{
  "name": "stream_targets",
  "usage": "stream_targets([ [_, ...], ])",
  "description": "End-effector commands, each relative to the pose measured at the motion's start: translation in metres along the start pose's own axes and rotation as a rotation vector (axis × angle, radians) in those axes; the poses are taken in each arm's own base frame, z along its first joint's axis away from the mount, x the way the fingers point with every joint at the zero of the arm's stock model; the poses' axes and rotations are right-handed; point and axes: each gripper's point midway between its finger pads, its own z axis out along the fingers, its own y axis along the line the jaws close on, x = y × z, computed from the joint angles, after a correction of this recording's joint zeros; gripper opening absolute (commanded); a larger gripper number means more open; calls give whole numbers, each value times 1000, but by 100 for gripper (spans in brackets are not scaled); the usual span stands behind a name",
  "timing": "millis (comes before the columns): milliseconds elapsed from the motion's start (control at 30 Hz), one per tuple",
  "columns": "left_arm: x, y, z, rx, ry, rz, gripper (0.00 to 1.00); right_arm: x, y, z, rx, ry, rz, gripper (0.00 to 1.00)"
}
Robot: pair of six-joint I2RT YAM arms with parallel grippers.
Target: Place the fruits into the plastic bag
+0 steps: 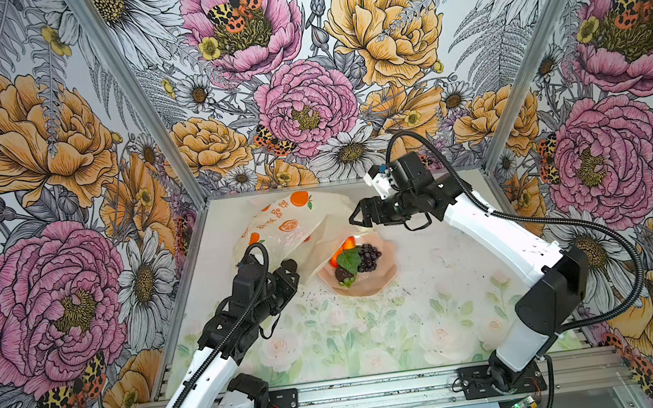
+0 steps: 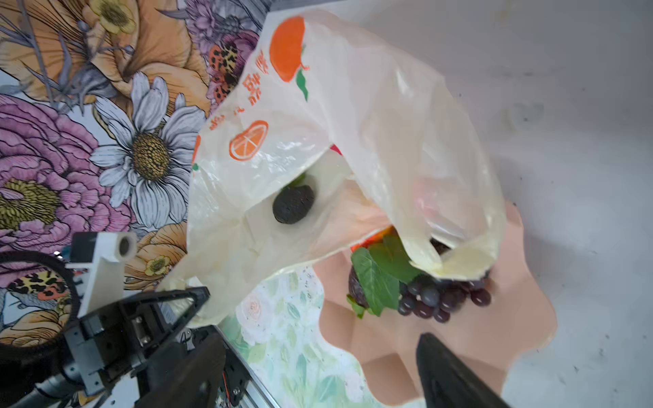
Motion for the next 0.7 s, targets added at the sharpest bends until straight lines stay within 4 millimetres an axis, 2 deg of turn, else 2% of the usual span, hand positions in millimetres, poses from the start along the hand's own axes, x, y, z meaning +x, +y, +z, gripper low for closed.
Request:
stream_targets([
  [0,-7,-16,-2,46,-10,17,0,42,-20,29,55,126,-78,87],
  [67,-11,-21,-3,54,-16,24,0,53,-30,37,92,151,-107,87],
  [200,-18,-29,-5,65,-29,23,0,52,-42,52,128,175,-134,86],
  [500,-37,-44,-15,104,-53,-4,0,19,-63,85,196,160,-127,77],
  [667,-46,-49,-15,95,-52,2,0,3,-66,99,194,149,-131,76],
])
